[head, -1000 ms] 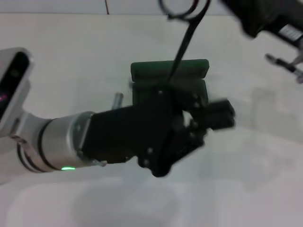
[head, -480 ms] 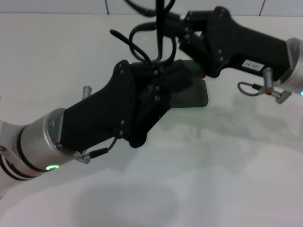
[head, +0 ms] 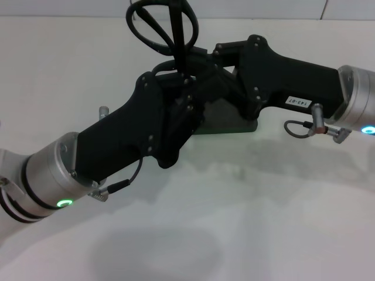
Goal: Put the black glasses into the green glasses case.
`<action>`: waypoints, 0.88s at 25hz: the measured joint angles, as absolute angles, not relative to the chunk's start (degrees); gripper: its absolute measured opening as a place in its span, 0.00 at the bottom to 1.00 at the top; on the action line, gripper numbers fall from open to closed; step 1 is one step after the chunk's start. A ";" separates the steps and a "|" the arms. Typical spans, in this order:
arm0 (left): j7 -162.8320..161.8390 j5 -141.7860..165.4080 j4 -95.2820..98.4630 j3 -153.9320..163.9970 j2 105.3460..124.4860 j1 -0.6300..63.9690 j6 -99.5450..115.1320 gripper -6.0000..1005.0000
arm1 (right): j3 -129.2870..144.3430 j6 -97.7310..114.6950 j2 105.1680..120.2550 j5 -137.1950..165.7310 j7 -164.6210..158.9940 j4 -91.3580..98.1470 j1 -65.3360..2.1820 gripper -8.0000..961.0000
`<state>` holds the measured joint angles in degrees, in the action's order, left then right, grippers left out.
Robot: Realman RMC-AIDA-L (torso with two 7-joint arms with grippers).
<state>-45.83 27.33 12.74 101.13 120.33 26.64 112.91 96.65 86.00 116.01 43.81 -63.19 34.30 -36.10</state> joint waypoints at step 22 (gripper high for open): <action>-46.05 28.09 12.42 101.77 120.09 23.70 113.57 0.06 | 93.55 85.59 115.56 44.32 -62.61 34.12 -34.19 0.04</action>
